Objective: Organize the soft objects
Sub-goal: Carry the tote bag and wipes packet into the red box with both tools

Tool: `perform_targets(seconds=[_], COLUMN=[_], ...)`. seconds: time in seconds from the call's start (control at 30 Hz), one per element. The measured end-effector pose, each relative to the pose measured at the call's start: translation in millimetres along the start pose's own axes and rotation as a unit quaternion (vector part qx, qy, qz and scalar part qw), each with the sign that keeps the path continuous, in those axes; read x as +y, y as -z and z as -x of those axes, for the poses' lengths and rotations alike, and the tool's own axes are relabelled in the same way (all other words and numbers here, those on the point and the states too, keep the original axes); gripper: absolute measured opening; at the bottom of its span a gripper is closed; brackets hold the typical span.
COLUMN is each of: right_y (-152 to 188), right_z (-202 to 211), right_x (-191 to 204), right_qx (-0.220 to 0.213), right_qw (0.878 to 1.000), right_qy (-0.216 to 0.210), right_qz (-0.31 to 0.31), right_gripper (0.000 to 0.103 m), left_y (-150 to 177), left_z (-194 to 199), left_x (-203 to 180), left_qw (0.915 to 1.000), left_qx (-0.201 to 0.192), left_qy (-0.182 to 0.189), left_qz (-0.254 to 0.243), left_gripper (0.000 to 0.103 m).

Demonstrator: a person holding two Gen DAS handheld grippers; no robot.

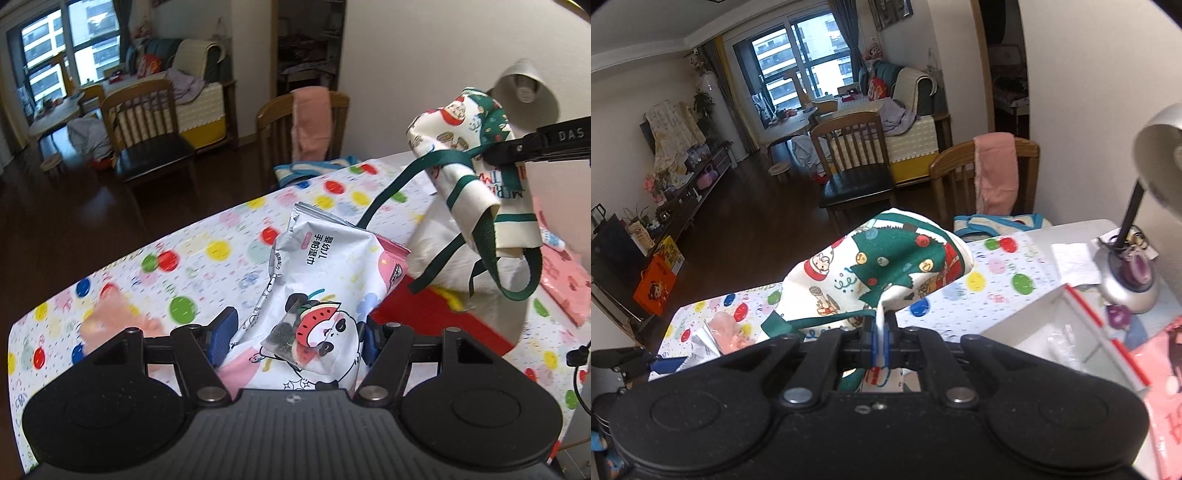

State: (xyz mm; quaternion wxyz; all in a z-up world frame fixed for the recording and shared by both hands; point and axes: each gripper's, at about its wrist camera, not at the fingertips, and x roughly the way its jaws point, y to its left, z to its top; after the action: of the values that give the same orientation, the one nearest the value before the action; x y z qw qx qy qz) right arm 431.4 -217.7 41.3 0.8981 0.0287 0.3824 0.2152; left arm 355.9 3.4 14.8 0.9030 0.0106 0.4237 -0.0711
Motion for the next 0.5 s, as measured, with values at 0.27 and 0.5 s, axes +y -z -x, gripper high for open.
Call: perform_targets(seconds=[0.27, 0.5], right_y=[0.1, 7.4], right_z=[36.5, 46.0], right_x=[-46.2, -96.7], right_qx=[-0.004, 0.001], right_qw=[1.000, 0.999], right_qy=[0.018, 0.033], right_qz=[0.000, -0.013], right_gripper=[0.002, 0.003], left_y=[-20.7, -36.7], left_z=[-2.8, -24.2], left_x=[-66.0, -124.9], left_qw=[0.9991, 0.9975], left_qx=[-0.006, 0.002], left_qy=[0.028, 0.053], left_qz=[-0.033, -0.048], left_gripper=[0.065, 0.065])
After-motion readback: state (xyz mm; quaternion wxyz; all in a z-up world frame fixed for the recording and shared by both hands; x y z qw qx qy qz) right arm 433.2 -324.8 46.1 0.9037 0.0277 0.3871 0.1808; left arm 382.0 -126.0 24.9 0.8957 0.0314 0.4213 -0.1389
